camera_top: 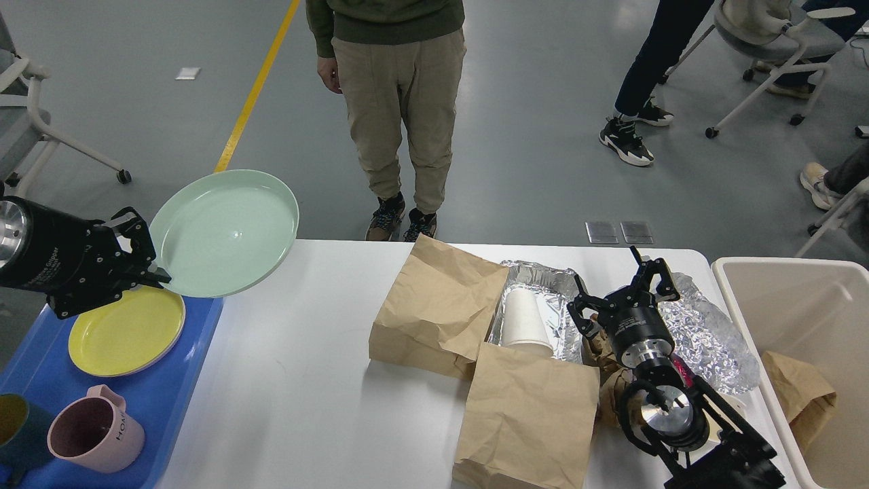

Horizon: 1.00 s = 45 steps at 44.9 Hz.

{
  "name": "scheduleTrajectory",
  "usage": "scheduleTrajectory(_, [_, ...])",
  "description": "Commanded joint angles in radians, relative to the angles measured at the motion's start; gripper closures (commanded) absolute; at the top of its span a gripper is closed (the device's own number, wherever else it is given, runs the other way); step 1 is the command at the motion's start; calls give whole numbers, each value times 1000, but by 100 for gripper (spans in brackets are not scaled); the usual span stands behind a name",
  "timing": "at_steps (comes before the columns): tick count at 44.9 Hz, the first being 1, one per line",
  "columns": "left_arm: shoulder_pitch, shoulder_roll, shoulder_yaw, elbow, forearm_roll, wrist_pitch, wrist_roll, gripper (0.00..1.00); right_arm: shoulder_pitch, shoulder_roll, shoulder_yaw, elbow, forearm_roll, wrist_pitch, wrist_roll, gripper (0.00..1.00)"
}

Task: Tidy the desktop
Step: 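Lower the green saucer onto the yellow plate on the tray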

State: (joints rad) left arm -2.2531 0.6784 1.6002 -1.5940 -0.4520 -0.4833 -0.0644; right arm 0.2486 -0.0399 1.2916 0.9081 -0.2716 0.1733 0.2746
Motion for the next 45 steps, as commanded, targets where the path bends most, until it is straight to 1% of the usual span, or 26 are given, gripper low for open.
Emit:
scheduleTrajectory(1, [78,49,-13,95,9,-11,9,100,0,2,0,0,-1,0,0,0])
scheduleTrajectory(6, [206,113,-48,256,18,-14,21,100,0,0,0,0,0,0,0,0])
scheduleTrajectory(10, [369,167,-133,400,52,-12,43,100,0,0,0,0,0,0,0,0])
scheduleTrajectory(14, [548,201,-278,551,72,-12,78,100,0,0,0,0,0,0,0,0])
scheduleTrajectory(19, [794,230,-506,747,113,-14,133,100,0,0,0,0,0,0,0,0])
scheduleTrajectory(23, [986,228,-699,879,170,-18,144,100,0,0,0,0,0,0,0,0])
scheduleTrajectory(27, [1131,214,-873,988,234,-20,149,100,0,0,0,0,-1,0,0,0])
scheduleTrajectory(31, [1213,162,-970,1080,289,-18,152,100,0,0,0,0,0,0,0,0])
scheduleTrajectory(35, [1259,103,-996,1149,308,-18,152,100,0,0,0,0,0,0,0,0])
scheduleTrajectory(45, [1273,52,-987,1161,315,-14,159,100,0,0,0,0,0,0,0,0])
